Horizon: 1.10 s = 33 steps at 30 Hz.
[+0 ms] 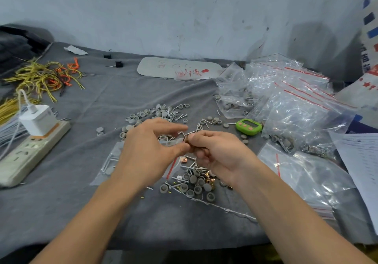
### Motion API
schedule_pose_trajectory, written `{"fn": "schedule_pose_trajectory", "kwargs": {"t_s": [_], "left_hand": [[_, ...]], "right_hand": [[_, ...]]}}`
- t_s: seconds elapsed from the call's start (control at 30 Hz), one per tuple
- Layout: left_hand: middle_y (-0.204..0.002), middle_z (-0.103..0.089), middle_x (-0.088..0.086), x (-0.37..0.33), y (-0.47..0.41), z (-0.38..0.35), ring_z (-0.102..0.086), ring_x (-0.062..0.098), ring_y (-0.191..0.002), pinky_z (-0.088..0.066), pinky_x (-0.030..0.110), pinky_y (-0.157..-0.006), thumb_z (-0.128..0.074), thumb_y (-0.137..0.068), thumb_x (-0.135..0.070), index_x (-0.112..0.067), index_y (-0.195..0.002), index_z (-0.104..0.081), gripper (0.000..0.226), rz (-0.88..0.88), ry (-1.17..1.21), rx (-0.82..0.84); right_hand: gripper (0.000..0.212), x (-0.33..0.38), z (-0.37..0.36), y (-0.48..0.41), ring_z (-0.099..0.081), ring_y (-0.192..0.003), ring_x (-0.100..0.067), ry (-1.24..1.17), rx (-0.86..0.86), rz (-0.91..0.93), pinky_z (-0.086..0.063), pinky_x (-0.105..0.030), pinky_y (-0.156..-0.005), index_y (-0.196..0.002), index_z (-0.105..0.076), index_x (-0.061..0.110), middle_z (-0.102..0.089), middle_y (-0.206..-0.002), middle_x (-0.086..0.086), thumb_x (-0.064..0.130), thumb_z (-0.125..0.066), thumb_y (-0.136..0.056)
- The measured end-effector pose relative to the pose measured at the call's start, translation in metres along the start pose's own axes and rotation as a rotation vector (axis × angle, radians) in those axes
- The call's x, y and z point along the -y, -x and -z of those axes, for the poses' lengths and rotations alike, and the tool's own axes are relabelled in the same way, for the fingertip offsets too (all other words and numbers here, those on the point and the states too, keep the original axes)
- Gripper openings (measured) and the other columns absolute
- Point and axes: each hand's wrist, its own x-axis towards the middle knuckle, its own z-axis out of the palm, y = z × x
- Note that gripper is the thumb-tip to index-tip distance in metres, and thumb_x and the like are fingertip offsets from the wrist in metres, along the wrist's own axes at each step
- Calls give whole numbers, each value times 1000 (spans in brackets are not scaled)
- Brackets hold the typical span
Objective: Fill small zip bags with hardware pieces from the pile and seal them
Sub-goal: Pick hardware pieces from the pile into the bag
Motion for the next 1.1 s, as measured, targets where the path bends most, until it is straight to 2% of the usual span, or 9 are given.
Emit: {"fn": "schedule_pose_trajectory", "kwargs": {"t_s": [0.13,0.27,0.4,0.5,0.6,0.7,0.83,0.97,1.1], "left_hand": [[-149,-39,-35,16,-13,23,-36,-14,-134,-29,17,-110,-94,-51,-46,-58,-145,-40,109,30,-66,525],[-165,-21,-13,27,-17,22,-24,19,-150,-27,41,-121,-95,-45,-42,-54,-156,0,146,32,-381,749],[-149,-51,-8,29,-16,13,-46,38,-133,-41,45,-110,-87,-55,-37,-59,-150,14,140,37,-446,681],[-111,-69,-8,31,-15,13,-61,18,-105,-51,33,-89,-82,-64,-36,-62,-149,11,129,-11,-319,528],[-89,-65,-13,30,-15,16,-61,2,-71,-45,19,-62,-81,-60,-23,-63,-150,0,127,7,-222,446],[-107,-69,-17,33,-18,25,-69,8,-84,-56,28,-75,-85,-61,-18,-66,-148,-8,125,58,-79,361],[-112,-71,-22,36,-21,41,-67,0,-104,-51,23,-93,-86,-58,-16,-57,-151,-21,121,70,136,296],[-115,-73,1,36,-22,56,-68,13,-112,-49,29,-96,-82,-57,-7,-48,-150,-32,113,133,449,193],[-110,-73,3,34,-24,63,-69,14,-110,-52,19,-85,-76,-60,-4,-36,-150,-39,103,195,689,80]], "right_hand": [[15,-2,9,-7,-38,-46,-9,169,-202,14,-28,-18,-38,-71,-73,11,-58,-56,-1,12,-82,-83],[20,-7,1,-8,-45,-41,1,380,-211,-25,-33,-20,-46,-81,-79,11,-59,-52,9,24,-91,-73],[15,-12,-17,-13,-71,-80,-11,631,-189,34,-50,-30,-75,-82,-83,16,-76,-69,6,31,-87,-78],[8,-11,-33,-14,-76,-84,-21,647,-82,103,-58,-39,-77,-86,-84,20,-79,-81,0,27,-79,-87],[13,-1,-40,-13,-68,-74,-20,675,-29,196,-55,-45,-71,-88,-83,20,-75,-80,2,29,-75,-91],[12,16,-30,-12,-71,-87,-1,541,-128,247,-50,-24,-75,-86,-83,26,-78,-82,15,19,-75,-91],[19,30,-8,-9,-54,-53,8,444,-230,242,-36,-23,-62,-79,-81,23,-59,-47,23,14,-71,-91],[24,27,-3,-8,-62,-77,-9,618,-254,162,-49,-26,-68,-76,-82,22,-76,-74,8,6,-67,-85],[48,21,-3,-7,-59,-70,-15,615,-147,148,-45,-26,-61,-81,-78,17,-72,-83,-4,-17,-44,-82]]}}
